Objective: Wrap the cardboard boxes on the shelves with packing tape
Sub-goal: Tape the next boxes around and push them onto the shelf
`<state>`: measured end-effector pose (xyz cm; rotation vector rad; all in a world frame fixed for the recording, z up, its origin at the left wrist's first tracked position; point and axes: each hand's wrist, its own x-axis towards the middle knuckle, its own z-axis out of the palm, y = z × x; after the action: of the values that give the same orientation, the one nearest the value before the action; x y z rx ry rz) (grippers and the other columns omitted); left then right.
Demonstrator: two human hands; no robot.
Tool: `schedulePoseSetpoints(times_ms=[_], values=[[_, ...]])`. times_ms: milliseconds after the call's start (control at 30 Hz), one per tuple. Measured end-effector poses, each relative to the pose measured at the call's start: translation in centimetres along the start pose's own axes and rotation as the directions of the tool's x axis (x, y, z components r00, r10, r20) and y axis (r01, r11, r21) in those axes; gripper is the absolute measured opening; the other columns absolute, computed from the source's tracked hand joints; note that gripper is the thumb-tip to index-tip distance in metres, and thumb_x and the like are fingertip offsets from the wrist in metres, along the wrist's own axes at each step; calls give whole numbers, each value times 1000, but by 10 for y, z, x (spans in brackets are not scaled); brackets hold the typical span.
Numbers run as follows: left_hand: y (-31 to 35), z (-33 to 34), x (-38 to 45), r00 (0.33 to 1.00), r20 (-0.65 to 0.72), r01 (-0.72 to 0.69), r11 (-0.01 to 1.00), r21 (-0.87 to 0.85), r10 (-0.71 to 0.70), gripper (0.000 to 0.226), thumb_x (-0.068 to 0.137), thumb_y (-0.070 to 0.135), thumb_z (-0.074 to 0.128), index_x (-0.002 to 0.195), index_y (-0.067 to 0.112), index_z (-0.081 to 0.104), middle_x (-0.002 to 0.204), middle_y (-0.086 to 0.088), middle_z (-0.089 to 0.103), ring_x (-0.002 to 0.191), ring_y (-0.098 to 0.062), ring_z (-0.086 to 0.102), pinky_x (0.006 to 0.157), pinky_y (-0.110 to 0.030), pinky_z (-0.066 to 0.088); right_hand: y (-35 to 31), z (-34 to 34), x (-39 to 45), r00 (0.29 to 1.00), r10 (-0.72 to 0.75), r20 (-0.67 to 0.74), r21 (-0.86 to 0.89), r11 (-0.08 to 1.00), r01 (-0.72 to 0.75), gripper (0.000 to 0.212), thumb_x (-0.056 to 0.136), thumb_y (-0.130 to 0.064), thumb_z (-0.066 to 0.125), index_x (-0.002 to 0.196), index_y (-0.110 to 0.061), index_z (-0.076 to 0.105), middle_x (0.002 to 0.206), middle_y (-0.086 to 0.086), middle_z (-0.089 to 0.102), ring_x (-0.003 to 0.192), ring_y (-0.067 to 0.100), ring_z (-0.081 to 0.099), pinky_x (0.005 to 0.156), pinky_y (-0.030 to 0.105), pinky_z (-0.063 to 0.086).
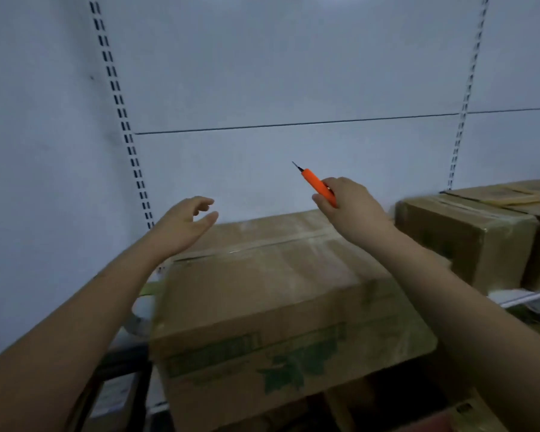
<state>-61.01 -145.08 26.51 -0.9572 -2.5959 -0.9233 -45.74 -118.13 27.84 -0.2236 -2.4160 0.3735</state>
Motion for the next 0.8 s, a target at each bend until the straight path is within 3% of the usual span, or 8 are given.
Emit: schedulePoseSetpoints(times_ms=[133,233,367,467,533,600,700,800], values=[[-117,-36,-41,969,-145,201,979,-6,-200,44,99,38,53,136,15,53,134,-13,54,122,-30,51,104,-43,42,-135,53,-14,994,-106,19,-53,993,107,27,104,-36,41,110,-13,55,93,2,49,77,26,55,63,38,44],[-166,-31,-66,956,1,289,939,-185,-293,53,100,46,49,142,13,45,133,-7,53,120,-25,53,100,-36,44,-208,88,-36,988,-127,85,-171,975,140,23,105,-32,39,109,-12,51,93,2,47,74,26,54,60,34,37],[-168,-8,-85,950,260,278,848,-451,-172,43,102,47,45,133,18,52,120,2,60,97,-9,61,76,-19,46,-251,117,-67,981,-21,195,-329,940,86,29,102,-43,42,110,-16,51,99,5,57,93,29,63,64,33,35],[-167,5,-85,961,261,228,790,-569,-90,15,101,31,53,100,23,66,88,-1,67,71,-13,61,64,-22,49,-262,117,-77,945,123,302,-408,913,12,48,88,-70,47,97,-23,50,90,1,56,90,27,63,64,33,36],[-169,2,-82,956,282,235,769,-594,-74,17,98,25,59,83,26,68,73,1,66,57,-10,56,51,-18,42,-259,113,-74,924,170,344,-439,899,-2,45,81,-70,55,91,-26,49,90,-1,60,87,25,63,65,32,38],[-172,-1,-82,923,384,255,711,-655,23,11,96,29,63,92,27,73,76,1,70,59,-7,62,55,-19,44,-250,106,-71,905,201,375,-439,898,-18,37,82,-62,56,95,-27,55,93,-2,64,87,23,64,66,32,43],[-176,4,-83,845,513,326,615,-718,152,25,95,29,65,118,22,68,91,-6,73,73,-14,68,61,-26,53,-240,97,-73,886,213,412,-407,913,-30,33,81,-59,56,93,-29,59,86,-6,65,82,19,63,74,36,52],[-178,19,-88,792,600,304,781,-546,111,34,92,41,67,119,20,65,97,-4,74,77,-18,71,66,-27,60,-239,94,-75,887,226,402,-426,904,-37,32,84,-59,53,96,-30,60,86,-7,65,80,15,61,77,37,52]])
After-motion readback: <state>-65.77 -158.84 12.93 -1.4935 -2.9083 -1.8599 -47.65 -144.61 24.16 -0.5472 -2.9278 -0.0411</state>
